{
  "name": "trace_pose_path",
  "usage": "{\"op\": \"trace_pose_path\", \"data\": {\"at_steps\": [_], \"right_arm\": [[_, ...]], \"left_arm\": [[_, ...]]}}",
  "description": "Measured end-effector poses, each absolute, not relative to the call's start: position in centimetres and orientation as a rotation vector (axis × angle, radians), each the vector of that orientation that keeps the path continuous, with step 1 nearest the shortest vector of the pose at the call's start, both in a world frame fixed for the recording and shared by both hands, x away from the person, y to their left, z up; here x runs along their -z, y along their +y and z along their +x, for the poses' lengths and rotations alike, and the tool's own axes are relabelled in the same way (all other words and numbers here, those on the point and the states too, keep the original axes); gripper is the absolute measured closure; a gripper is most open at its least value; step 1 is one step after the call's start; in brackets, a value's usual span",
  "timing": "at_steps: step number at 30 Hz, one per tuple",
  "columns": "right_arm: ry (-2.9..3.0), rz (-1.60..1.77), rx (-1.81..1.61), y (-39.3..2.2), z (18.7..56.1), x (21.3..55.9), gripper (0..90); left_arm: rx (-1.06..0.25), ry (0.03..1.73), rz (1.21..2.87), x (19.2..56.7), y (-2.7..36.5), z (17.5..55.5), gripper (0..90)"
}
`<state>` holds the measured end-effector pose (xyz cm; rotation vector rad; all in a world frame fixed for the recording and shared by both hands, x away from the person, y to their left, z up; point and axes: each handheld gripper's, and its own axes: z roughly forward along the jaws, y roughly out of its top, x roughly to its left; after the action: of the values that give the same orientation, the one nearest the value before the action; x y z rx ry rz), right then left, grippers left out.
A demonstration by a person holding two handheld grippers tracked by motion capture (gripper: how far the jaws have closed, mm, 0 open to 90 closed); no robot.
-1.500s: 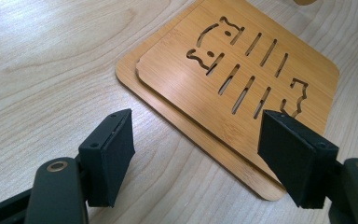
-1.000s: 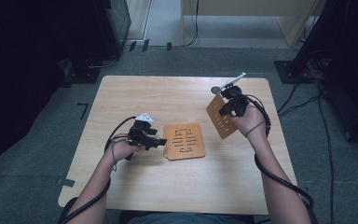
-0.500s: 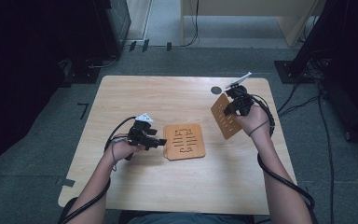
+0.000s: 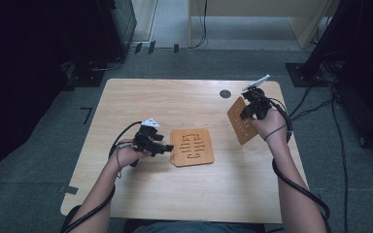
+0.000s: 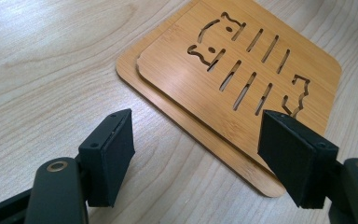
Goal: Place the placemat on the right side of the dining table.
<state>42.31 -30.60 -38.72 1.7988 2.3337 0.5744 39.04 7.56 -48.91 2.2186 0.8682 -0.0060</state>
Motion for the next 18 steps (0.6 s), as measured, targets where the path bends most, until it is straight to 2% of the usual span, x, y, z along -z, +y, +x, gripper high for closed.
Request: {"op": "trace_pose_path", "data": {"at_steps": [18], "right_arm": [[2.239, 1.902, -0.51, -32.9, 42.5, 38.6, 87.3]], "left_arm": [[0.007, 0.869, 2.229, 49.0, 7.5, 39.0, 25.9]]}}
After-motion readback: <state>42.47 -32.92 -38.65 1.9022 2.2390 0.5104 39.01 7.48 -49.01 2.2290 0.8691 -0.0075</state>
